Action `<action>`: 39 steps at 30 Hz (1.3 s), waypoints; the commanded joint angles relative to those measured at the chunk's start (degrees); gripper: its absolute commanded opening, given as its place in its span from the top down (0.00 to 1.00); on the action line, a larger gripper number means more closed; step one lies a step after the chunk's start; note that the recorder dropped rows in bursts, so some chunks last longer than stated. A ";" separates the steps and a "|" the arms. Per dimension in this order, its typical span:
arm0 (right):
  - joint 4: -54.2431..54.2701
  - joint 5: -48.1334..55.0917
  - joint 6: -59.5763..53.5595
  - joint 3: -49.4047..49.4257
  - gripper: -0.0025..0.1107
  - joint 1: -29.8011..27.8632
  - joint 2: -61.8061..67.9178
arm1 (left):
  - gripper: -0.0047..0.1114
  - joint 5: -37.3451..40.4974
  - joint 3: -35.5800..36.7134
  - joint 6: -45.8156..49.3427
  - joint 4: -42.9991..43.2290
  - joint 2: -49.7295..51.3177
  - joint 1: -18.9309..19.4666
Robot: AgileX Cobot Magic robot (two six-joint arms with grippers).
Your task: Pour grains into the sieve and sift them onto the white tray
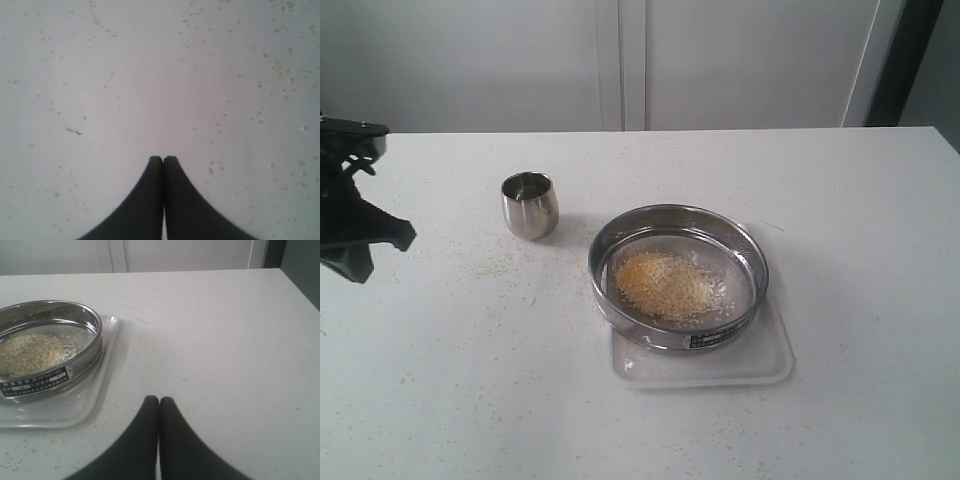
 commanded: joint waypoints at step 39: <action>0.06 -0.69 -0.03 0.28 0.98 -0.61 -0.30 | 0.96 -4.15 30.63 0.38 -7.62 -52.45 10.69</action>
